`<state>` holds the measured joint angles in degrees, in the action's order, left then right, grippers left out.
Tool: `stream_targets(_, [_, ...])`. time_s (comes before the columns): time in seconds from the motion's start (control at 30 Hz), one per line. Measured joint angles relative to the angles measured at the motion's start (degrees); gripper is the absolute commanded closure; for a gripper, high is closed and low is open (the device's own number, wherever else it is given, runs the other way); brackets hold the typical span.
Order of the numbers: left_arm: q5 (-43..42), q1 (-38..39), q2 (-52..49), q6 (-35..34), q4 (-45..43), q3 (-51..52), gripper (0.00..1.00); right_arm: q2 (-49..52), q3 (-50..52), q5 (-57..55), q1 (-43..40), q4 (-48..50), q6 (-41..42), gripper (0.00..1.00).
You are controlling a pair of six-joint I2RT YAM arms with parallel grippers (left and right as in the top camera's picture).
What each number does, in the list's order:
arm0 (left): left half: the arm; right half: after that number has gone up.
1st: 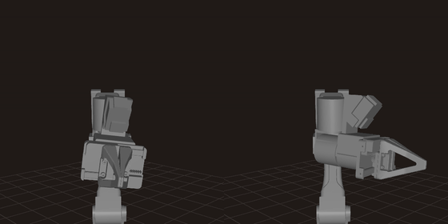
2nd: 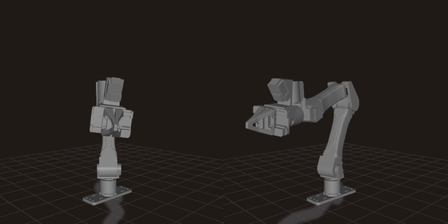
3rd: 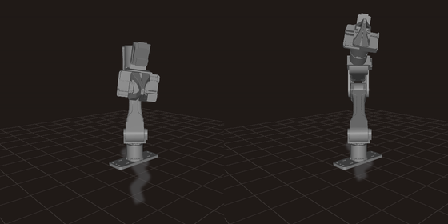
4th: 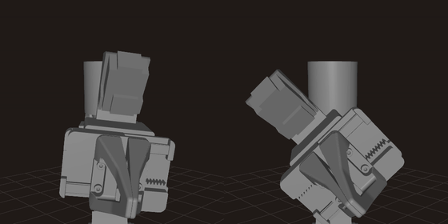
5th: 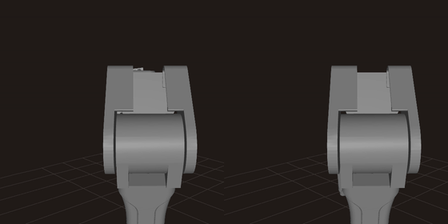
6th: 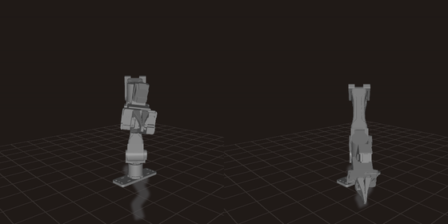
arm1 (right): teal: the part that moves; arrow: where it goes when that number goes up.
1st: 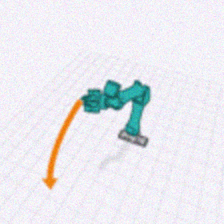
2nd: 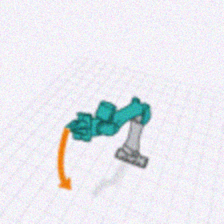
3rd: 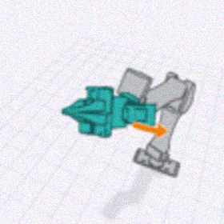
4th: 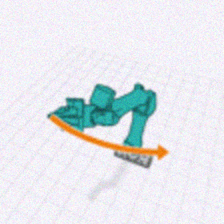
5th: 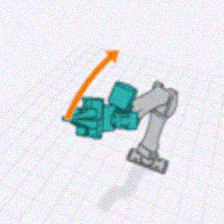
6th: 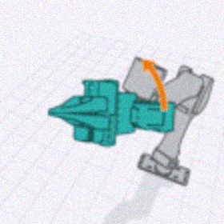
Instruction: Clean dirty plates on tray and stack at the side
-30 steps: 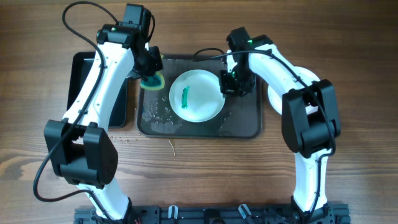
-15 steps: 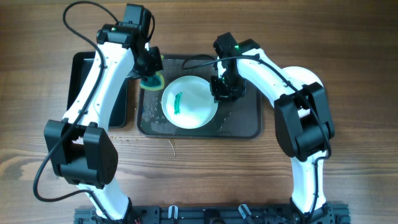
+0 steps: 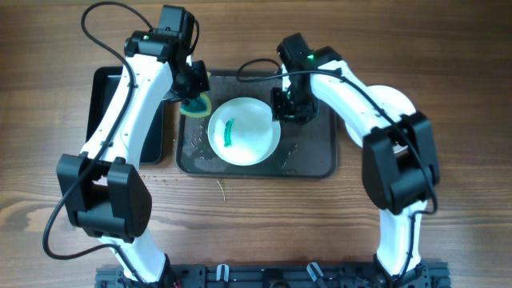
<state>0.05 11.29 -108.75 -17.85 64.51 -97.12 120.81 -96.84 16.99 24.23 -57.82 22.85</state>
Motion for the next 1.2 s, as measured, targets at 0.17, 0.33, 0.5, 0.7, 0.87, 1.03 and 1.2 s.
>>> stream_targets(0.17, [0.0, 0.0, 0.0, 0.2, 0.0, 0.0, 0.96, -7.0, 1.6, 1.8, -1.2, 1.8, -0.6, 0.66])
stream_targets(0.33, [0.0, 0.0, 0.0, 0.2, 0.0, 0.0, 0.96, -9.5, 11.6, 4.9, -1.1, 12.5, -0.8, 0.64])
stream_targets(0.5, [0.0, 0.0, 0.0, 0.2, 0.0, 0.0, 0.96, -8.9, 21.7, 6.8, -1.1, 19.6, -0.8, 0.6])
stream_targets(0.7, [0.0, 0.0, 0.0, 0.2, 0.0, 0.0, 0.96, -8.8, 22.8, 6.8, -1.1, 21.7, -0.2, 0.56])
stream_targets(0.87, [0.0, 0.0, 0.0, 0.2, -0.2, 0.0, 0.96, -8.5, 22.9, 6.8, -1.1, 22.8, 2.3, 0.65])
stream_targets(1.03, [-1.2, 0.0, 0.0, 0.2, -0.7, 0.0, 0.96, -5.9, 22.9, 8.0, -1.1, 24.1, 5.1, 0.75])
stream_targets(1.2, [-2.2, 0.0, 0.0, 0.2, -1.6, 0.0, 0.96, -4.8, 23.0, 8.5, -1.1, 24.3, 6.8, 0.87])
